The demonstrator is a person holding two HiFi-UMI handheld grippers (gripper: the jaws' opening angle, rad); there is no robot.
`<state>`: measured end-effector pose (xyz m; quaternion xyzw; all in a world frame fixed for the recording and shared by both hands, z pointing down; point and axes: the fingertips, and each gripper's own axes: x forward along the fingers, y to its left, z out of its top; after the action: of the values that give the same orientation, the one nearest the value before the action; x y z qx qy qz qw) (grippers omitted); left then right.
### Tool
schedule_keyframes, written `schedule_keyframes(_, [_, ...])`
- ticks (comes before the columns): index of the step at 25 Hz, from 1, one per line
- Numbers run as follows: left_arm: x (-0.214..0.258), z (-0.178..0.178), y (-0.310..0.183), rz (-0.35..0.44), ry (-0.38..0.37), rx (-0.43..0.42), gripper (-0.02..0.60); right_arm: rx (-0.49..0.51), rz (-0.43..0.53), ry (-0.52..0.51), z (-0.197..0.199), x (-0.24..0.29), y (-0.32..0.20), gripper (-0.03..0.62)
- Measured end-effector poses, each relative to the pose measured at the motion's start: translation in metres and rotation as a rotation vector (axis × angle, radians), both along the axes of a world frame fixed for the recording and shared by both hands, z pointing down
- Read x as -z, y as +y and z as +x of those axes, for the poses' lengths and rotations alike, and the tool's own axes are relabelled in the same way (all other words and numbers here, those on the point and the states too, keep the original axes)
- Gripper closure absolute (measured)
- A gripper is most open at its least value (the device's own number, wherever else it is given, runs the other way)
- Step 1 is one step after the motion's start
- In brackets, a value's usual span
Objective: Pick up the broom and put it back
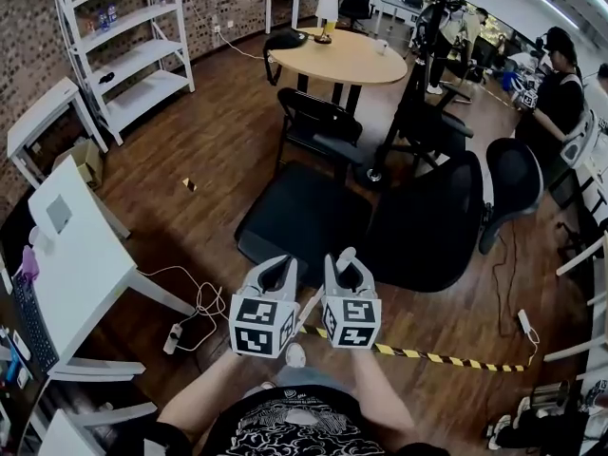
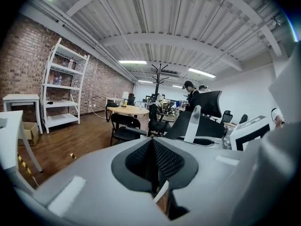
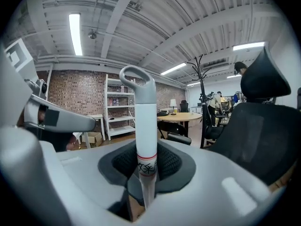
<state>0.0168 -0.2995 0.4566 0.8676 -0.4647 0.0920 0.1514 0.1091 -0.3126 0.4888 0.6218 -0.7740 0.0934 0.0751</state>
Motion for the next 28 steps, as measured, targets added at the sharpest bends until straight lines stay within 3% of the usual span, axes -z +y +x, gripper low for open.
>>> schedule_keyframes(15, [-0.027,-0.002,-0.04,-0.066,-0.021,0.054,0.575,0.039,-0.159,0.003,0.003,-0.082,-0.053,0.514])
schedule_keyframes(28, [-0.056,0.019,-0.063,-0.11,-0.035,0.029,0.568,0.066,-0.196,-0.011,-0.004,-0.109,-0.091,0.514])
